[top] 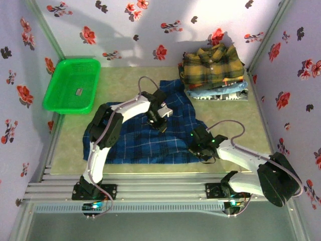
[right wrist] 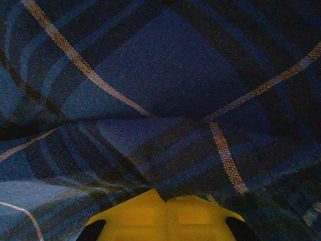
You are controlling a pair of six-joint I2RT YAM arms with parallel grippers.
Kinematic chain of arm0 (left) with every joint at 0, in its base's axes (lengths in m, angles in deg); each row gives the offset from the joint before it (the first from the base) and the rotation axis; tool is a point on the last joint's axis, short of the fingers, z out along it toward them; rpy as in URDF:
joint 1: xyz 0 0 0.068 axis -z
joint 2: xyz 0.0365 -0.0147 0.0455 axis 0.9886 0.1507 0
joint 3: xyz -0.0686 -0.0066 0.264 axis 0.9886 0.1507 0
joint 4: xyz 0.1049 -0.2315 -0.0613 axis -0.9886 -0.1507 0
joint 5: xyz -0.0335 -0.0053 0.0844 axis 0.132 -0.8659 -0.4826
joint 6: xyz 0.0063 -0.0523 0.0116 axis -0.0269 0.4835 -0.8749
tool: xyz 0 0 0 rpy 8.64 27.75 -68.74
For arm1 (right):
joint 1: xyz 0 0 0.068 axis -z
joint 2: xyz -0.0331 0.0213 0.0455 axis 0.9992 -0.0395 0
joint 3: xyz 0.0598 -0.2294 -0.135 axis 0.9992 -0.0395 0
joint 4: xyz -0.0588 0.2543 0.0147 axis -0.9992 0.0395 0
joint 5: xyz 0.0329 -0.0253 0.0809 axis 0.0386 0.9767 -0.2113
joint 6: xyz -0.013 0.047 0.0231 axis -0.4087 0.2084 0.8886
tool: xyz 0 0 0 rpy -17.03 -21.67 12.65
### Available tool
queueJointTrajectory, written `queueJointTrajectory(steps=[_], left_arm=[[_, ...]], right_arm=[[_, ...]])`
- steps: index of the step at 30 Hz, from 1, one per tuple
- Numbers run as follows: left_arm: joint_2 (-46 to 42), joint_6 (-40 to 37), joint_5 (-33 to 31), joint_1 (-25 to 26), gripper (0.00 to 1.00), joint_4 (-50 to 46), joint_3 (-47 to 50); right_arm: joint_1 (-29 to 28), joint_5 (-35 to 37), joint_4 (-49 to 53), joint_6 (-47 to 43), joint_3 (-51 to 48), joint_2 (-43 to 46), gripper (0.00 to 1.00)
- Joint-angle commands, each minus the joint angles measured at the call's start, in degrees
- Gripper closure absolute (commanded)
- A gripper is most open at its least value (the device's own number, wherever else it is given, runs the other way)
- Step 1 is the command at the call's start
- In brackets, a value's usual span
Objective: Fold and stack the long sleeve shirts
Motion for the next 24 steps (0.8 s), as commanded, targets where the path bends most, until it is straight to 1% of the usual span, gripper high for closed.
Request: queueJointTrajectory(steps=[1,4,6,11,13,19,24], left_arm=[[0.54,0.31,0.66,-0.08,0.93,-0.80,-0.80],[-0.55,1.91,0.09,-0.89,0.95,1.73,0.01],[-1.30,4.66,-0.65,-1.48,0.96,3.27,0.49],[-1.85,7.23,-1.51,-2.97,0.97,5.56,1.22],[-1.81,7.84,-2.10,-3.21,0.98,6.18,1.54],[-2.09,8.45,-0.68,-3.25,0.98,7.23,2.24],[-2.80,9.34,-0.84,-3.34,0.97,8.33,3.27]], right_arm=[[0.18,1.30,3.05,-0.79,-0.97,1.34,1.00],[0.18,1.21,3.66,-0.81,-1.34,2.13,1.00],[0.18,1.21,4.68,-0.90,-1.91,3.03,1.00],[0.18,1.30,5.87,-0.15,-4.25,6.27,1.00],[0.18,1.30,6.09,0.10,-4.97,7.21,1.00],[0.18,1.49,6.72,0.46,-5.80,8.24,1.00],[0.18,2.14,8.12,0.32,-5.58,9.34,1.00]])
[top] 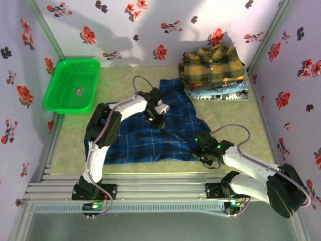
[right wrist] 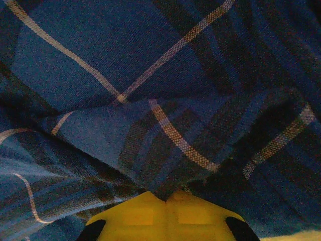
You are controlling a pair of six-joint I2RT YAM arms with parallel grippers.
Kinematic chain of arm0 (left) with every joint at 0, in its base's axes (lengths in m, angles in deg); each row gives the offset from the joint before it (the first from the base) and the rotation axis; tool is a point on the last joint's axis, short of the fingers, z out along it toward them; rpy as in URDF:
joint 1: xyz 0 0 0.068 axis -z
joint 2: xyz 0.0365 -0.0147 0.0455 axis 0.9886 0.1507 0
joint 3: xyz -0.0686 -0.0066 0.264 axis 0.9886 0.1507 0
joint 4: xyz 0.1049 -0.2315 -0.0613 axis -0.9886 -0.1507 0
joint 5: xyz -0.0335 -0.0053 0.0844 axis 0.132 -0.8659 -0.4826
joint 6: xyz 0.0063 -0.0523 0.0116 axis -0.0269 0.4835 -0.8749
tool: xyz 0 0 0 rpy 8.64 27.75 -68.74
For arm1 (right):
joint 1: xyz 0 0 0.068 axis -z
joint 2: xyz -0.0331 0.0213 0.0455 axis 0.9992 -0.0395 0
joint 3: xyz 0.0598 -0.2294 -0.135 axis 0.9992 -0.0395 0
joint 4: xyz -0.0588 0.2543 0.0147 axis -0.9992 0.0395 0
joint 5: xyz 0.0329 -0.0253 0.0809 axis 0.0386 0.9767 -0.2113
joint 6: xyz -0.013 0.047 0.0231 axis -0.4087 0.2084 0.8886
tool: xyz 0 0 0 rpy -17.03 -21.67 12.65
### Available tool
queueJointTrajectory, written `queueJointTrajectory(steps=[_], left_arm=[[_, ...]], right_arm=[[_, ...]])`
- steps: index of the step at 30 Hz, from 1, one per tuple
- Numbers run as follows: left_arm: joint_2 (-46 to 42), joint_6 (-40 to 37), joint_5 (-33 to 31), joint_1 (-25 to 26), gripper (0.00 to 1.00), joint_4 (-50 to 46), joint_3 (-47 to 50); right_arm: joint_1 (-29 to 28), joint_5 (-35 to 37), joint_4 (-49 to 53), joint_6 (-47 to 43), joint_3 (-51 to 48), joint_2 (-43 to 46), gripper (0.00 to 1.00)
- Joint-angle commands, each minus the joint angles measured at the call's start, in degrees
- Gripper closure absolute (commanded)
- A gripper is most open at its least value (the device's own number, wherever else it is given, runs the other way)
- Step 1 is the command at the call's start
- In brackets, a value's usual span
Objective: Fold and stack the long sleeve shirts
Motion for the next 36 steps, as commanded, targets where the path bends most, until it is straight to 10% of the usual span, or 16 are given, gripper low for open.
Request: queueJointTrajectory(steps=[1,6,12,25,36], left_arm=[[-2.83,1.50,-0.67,-0.68,0.95,1.93,1.28],[-9.33,5.84,-1.81,-0.67,0.54,4.89,3.98],[-29.10,18.29,-9.05,-0.93,0.32,9.08,14.69],[-54.04,43.39,-11.99,-11.48,0.38,16.57,54.06],[-60.38,44.97,-16.98,-31.44,0.36,11.45,68.65]], right_arm=[[0.18,2.16,4.86,0.64,-1.19,1.47,1.00],[0.18,1.59,6.93,-0.47,1.08,4.64,0.78],[0.18,3.26,17.32,-8.09,10.21,9.50,0.52],[-3.74,-11.03,-3.56,-13.13,22.54,-15.88,0.67],[-0.52,3.02,3.20,-11.75,19.51,-28.26,0.69]])
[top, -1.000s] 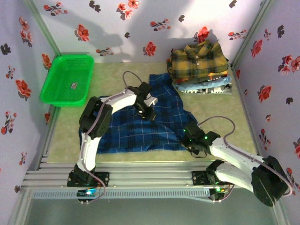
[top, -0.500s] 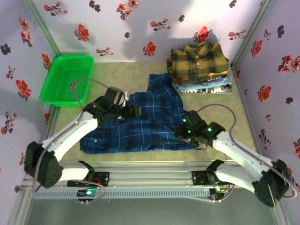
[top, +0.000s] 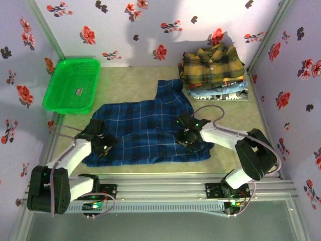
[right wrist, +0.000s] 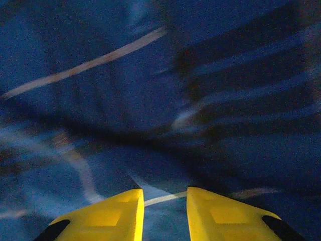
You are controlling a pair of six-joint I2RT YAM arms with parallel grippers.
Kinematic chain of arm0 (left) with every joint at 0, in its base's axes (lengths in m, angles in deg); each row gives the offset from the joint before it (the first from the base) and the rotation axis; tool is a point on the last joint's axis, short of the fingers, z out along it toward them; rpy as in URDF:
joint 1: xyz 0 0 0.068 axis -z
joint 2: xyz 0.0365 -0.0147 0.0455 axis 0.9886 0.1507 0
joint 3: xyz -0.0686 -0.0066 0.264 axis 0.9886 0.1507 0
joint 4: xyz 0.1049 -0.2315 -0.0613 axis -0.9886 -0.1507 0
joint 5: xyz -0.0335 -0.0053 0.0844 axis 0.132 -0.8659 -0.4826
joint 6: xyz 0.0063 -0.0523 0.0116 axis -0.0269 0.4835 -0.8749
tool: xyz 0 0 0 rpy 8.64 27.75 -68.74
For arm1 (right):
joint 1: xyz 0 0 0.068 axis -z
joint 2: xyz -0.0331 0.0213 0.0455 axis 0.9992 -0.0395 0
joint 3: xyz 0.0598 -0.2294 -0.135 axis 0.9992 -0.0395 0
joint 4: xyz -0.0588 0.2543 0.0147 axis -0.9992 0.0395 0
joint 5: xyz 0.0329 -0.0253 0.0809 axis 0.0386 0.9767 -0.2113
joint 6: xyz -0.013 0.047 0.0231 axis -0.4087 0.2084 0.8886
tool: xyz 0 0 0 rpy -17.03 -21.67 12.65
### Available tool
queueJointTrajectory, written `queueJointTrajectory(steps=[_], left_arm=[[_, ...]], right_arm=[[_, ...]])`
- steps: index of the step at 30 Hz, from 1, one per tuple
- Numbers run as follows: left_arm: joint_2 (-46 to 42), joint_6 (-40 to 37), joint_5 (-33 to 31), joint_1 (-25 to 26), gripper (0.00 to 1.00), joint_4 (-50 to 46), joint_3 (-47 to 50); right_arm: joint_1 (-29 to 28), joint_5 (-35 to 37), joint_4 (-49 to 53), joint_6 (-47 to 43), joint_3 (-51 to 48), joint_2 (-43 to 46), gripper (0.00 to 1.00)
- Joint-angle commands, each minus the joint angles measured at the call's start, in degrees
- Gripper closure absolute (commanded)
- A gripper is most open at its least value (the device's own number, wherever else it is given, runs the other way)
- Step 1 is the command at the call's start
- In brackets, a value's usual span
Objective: Fold and stack the long sleeve shirts
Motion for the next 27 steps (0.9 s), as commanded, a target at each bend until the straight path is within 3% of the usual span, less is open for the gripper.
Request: queueJointTrajectory(steps=[1,7,14,16,18,21,27], left_arm=[[-1.44,1.35,-3.59,-3.46,0.36,-3.78,3.96],[-5.28,1.73,-3.34,-4.07,0.33,-6.56,5.83],[-12.56,2.62,0.63,-3.99,0.27,-6.85,8.07],[-13.87,3.11,3.57,-3.82,0.15,-4.87,8.39],[-15.26,3.71,5.14,-3.27,0.10,-5.01,7.38],[-18.54,4.04,5.88,-2.12,0.00,-7.47,3.28],[-23.43,1.95,3.69,-1.10,0.00,-16.96,-11.11]], right_arm=[[0.79,7.81,5.66,0.74,-3.25,-0.23,0.68],[0.75,11.62,8.00,6.07,-11.36,5.09,0.67],[0.71,14.03,13.17,10.68,-19.23,18.72,0.66],[0.70,13.44,13.36,11.78,-21.15,21.97,0.65],[0.75,12.34,12.87,12.65,-22.89,24.78,0.64],[0.70,13.18,14.97,12.55,-22.38,29.15,0.61],[0.97,19.85,24.44,7.35,-12.24,39.52,0.53]])
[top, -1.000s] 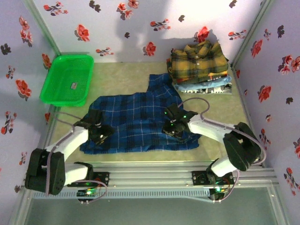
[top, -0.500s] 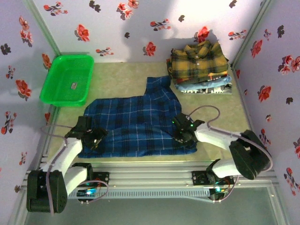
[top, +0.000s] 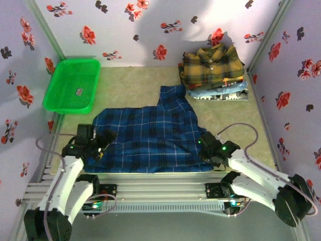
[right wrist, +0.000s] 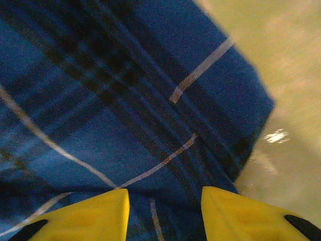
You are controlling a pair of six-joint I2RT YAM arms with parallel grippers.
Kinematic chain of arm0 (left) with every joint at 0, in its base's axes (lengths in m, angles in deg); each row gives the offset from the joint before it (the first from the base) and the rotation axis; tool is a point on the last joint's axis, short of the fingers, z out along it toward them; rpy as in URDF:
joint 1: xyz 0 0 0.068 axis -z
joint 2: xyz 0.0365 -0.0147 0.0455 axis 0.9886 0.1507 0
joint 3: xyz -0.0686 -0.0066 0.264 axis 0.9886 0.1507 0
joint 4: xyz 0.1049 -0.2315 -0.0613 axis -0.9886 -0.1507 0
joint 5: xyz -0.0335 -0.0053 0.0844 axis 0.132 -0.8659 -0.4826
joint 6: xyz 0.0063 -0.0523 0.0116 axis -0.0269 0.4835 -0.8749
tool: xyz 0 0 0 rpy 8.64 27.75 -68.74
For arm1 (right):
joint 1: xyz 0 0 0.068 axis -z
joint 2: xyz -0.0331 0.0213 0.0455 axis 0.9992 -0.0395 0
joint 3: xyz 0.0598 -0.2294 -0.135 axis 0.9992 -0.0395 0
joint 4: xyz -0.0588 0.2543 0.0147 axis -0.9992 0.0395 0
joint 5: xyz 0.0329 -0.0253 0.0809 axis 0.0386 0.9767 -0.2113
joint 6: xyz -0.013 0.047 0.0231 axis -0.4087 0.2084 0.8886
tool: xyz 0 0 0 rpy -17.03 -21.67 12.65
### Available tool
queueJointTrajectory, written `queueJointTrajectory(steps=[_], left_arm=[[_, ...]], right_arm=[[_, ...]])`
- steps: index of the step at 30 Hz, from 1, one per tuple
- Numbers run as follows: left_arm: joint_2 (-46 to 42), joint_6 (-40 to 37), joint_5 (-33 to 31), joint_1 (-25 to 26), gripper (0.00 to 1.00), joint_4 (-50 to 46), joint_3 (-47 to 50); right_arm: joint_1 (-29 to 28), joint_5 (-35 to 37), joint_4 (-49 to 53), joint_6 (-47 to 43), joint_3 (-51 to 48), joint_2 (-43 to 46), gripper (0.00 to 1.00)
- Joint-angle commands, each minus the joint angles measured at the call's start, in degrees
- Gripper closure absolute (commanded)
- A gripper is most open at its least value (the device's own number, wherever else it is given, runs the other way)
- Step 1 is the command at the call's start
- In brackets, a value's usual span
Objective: Fold and stack the long sleeve shirts
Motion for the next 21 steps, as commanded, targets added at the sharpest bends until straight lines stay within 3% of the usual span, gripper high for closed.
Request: queueJointTrajectory(steps=[1,5,8,10,14,17,21], left_arm=[[-1.87,-2.05,-1.75,0.64,0.00,-7.35,-9.32],[0.26,-5.83,-4.48,2.67,0.00,-12.74,-21.20],[7.59,-12.31,-5.03,6.26,0.00,-12.95,-30.19],[14.77,-18.62,-5.43,8.44,0.00,-15.69,-36.40],[31.85,-29.36,-5.97,8.28,0.00,-21.88,-46.14],[42.34,-34.57,-7.12,7.35,0.02,-25.01,-51.48],[49.09,-35.61,-7.04,4.24,0.06,-20.59,-51.63]], right_arm=[[0.50,6.22,7.53,-3.84,7.58,3.53,0.51],[1.00,3.08,4.65,-14.50,16.33,0.17,0.36],[4.15,-2.98,2.75,-25.19,25.89,-8.71,0.25],[7.51,-10.47,2.48,-32.95,33.56,-17.33,0.24],[9.89,-13.57,5.52,-44.16,50.89,-35.45,0.23],[10.86,-15.42,4.88,-46.68,62.11,-47.23,0.24],[10.88,-12.91,6.34,-44.29,76.45,-61.61,0.25]])
